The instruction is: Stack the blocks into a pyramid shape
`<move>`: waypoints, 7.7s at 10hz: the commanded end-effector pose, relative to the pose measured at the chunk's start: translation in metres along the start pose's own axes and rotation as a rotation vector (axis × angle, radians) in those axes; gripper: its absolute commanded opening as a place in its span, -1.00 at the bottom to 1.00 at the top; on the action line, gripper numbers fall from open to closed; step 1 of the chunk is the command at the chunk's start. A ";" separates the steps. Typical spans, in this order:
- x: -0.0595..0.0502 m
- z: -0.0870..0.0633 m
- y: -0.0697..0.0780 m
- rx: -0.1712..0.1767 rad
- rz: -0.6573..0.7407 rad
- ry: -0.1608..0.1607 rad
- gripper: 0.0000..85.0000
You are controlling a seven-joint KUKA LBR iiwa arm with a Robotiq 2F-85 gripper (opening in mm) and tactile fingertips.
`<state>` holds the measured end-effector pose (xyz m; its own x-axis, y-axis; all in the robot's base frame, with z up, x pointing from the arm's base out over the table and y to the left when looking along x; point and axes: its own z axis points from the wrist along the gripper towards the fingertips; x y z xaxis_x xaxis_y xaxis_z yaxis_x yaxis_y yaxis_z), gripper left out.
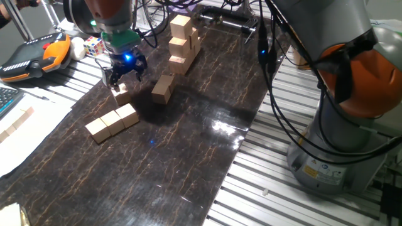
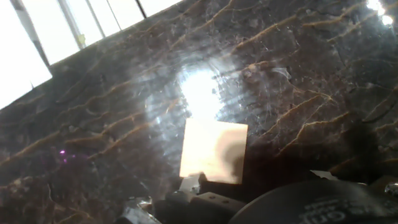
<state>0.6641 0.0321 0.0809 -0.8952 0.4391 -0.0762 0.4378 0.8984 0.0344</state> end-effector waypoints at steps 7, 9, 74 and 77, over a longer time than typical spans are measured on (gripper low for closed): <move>-0.011 0.022 0.030 -0.002 0.037 -0.014 1.00; -0.014 0.027 0.029 -0.006 0.031 -0.007 0.95; 0.088 0.022 -0.043 0.073 0.888 -0.054 -0.63; 0.087 0.023 -0.044 0.073 0.897 -0.052 -0.44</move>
<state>0.5688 0.0309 0.0499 -0.2070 0.9736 -0.0959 0.9766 0.2115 0.0396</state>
